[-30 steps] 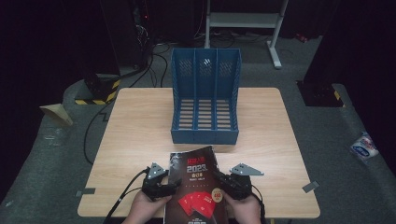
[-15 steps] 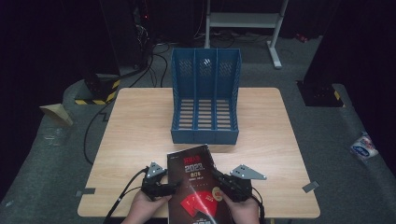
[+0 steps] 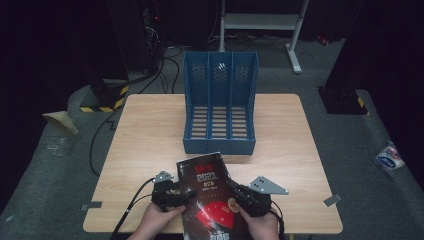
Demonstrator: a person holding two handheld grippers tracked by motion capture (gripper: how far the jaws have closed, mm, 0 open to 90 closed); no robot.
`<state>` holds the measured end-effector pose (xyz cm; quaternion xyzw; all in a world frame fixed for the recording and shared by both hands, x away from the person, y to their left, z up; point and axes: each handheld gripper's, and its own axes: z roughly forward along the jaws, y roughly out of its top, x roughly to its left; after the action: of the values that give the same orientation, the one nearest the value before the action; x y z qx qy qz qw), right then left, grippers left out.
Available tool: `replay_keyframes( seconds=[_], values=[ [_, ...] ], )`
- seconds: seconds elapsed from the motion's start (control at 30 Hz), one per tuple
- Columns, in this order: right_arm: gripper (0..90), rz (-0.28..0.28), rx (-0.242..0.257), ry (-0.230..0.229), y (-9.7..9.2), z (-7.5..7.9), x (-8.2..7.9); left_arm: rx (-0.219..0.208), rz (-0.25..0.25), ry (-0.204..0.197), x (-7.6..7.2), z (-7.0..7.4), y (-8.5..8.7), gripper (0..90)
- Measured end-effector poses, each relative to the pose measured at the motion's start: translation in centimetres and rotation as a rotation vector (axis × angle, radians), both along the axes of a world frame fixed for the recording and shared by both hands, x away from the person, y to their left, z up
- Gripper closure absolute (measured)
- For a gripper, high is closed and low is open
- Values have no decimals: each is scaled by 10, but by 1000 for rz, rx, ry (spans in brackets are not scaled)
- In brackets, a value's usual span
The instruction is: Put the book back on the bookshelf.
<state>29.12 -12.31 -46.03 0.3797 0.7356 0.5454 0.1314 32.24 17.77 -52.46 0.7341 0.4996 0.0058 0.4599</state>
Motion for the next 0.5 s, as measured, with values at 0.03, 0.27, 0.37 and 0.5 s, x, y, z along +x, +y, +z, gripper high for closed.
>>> replay_keyframes(
  seconds=[0.03, 0.27, 0.37, 0.5],
  values=[
    [868, 4, 6, -9, -1, 1, -1, 16, -8, -18, 0, 0, -3, 193],
    [867, -2, -5, -23, -2, 3, -2, 12, -4, -30, 1, -1, -5, 258],
    [867, -8, 3, -19, -3, 2, -1, 0, 1, -61, -1, 1, -2, 377],
    [866, -14, 18, -18, -5, 2, -1, -31, 23, -121, -5, 7, 3, 519]
  ],
)
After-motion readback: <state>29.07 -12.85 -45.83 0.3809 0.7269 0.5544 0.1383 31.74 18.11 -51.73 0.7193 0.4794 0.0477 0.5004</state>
